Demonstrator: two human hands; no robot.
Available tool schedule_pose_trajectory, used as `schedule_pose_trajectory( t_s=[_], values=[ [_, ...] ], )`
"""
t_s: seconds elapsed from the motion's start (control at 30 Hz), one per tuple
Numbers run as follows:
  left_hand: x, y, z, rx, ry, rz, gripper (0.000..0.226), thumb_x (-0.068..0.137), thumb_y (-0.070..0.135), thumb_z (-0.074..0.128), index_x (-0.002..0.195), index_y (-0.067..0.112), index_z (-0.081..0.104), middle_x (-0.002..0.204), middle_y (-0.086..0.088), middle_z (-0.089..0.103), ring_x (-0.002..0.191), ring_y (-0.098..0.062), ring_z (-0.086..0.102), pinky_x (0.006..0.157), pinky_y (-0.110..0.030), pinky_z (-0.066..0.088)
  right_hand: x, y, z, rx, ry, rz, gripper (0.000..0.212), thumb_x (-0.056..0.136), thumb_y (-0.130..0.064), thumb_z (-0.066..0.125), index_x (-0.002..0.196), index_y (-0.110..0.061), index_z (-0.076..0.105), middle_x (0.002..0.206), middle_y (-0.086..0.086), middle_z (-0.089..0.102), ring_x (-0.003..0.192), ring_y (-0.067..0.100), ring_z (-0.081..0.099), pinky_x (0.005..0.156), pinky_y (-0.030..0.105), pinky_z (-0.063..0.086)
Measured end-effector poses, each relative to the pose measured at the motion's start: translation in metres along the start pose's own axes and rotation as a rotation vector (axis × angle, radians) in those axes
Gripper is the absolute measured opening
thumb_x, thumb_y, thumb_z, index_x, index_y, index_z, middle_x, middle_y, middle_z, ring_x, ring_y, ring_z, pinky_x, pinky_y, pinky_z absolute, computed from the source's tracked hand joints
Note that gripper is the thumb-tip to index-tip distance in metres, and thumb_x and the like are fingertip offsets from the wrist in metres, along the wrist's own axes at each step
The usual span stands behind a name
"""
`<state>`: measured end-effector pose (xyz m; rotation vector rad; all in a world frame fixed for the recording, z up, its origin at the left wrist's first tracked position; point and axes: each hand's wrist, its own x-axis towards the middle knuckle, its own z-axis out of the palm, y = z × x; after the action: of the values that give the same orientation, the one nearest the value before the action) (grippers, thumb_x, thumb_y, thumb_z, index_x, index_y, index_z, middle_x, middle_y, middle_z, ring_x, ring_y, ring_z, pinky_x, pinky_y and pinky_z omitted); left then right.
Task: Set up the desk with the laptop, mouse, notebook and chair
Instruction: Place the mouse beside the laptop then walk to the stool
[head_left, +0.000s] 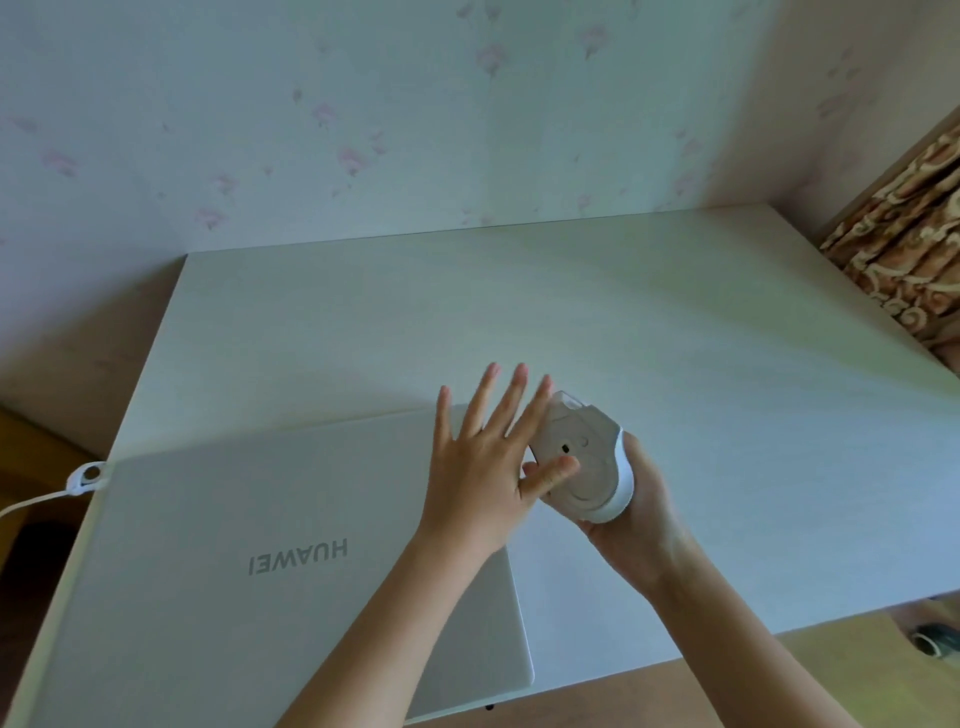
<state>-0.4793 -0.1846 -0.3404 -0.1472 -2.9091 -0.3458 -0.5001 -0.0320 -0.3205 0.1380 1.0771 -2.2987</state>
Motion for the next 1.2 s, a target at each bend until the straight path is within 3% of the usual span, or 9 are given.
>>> schedule_pose_trajectory(
  t_s=[0.13,0.23,0.3,0.37,0.5,0.87,1.0,1.1,1.2],
  values=[
    [-0.004,-0.01,0.017,0.089,-0.074,-0.004,0.079,0.089,0.072,0.002,0.152,0.026,0.017,0.16,0.002,0.017,0.148,-0.024,0.011,0.114,-0.055,-0.002,-0.001,0.004,-0.013,-0.48,0.166,-0.213,0.034,0.085,-0.034,0.059,0.119,-0.031,0.06,0.118,0.003,0.065,0.101,0.025,0.066,0.083,0.047,0.056],
    [-0.015,-0.016,0.024,0.114,-0.074,-0.041,0.078,0.091,0.071,0.008,0.152,0.024,0.02,0.159,0.001,0.022,0.147,-0.022,0.016,0.114,-0.053,0.001,0.003,0.009,-0.022,-1.122,0.413,-0.476,0.041,0.079,-0.034,0.069,0.119,-0.037,0.058,0.126,-0.007,0.057,0.103,0.018,0.063,0.084,0.043,0.054],
    [-0.023,-0.021,0.03,0.134,-0.068,-0.065,0.072,0.094,0.066,0.014,0.151,0.024,0.024,0.157,0.001,0.027,0.146,-0.022,0.021,0.114,-0.055,0.006,0.004,0.019,-0.028,-1.492,0.509,-0.593,0.046,0.078,-0.033,0.071,0.121,-0.035,0.056,0.133,-0.008,0.051,0.101,0.021,0.062,0.076,0.037,0.054],
    [-0.028,-0.024,0.037,0.132,-0.064,-0.105,0.069,0.094,0.063,0.02,0.15,0.024,0.027,0.156,0.001,0.03,0.145,-0.021,0.024,0.113,-0.055,0.008,0.005,0.03,-0.029,-1.669,0.537,-0.634,0.046,0.075,-0.032,0.073,0.118,-0.035,0.057,0.134,-0.003,0.052,0.092,0.029,0.065,0.063,0.037,0.054],
    [-0.033,-0.025,0.047,0.084,-0.063,-0.205,0.066,0.093,0.061,0.025,0.149,0.026,0.029,0.158,0.006,0.023,0.145,-0.018,0.023,0.113,-0.057,0.014,0.012,0.052,-0.031,-1.843,0.524,-0.693,0.045,0.07,-0.031,0.075,0.114,-0.031,0.063,0.127,0.003,0.06,0.087,0.028,0.065,0.051,0.032,0.051],
    [-0.033,-0.022,0.049,0.059,0.013,-0.236,0.054,0.093,0.045,0.033,0.144,0.027,0.04,0.156,0.007,0.028,0.144,-0.015,0.026,0.111,-0.058,0.022,0.025,0.071,-0.028,-1.968,0.531,-0.68,0.045,0.073,-0.024,0.07,0.116,-0.02,0.061,0.126,0.011,0.059,0.094,0.036,0.059,0.061,0.037,0.053],
    [-0.032,-0.021,0.046,0.079,-0.033,-0.228,0.055,0.094,0.045,0.03,0.145,0.025,0.04,0.157,0.004,0.029,0.144,-0.018,0.027,0.11,-0.059,0.021,0.021,0.064,-0.024,-2.06,0.462,-0.592,0.044,0.077,-0.027,0.069,0.118,-0.016,0.06,0.125,0.015,0.058,0.089,0.037,0.059,0.058,0.038,0.053],
    [-0.034,-0.017,0.037,0.107,-0.111,-0.226,0.058,0.096,0.047,0.025,0.142,0.018,0.044,0.154,-0.002,0.035,0.141,-0.025,0.035,0.107,-0.058,0.032,0.015,0.056,-0.019,-2.111,0.361,-0.47,0.045,0.081,-0.029,0.065,0.123,-0.015,0.055,0.13,0.016,0.053,0.093,0.039,0.059,0.056,0.039,0.054],
    [-0.045,-0.008,0.026,0.17,-0.193,-0.219,0.063,0.096,0.05,0.021,0.136,0.011,0.051,0.146,-0.01,0.046,0.131,-0.032,0.047,0.097,-0.052,0.046,0.006,0.043,-0.01,-2.132,0.266,-0.35,0.05,0.091,-0.04,0.05,0.136,-0.021,0.04,0.144,0.011,0.037,0.112,0.037,0.051,0.072,0.042,0.053]
  ],
)
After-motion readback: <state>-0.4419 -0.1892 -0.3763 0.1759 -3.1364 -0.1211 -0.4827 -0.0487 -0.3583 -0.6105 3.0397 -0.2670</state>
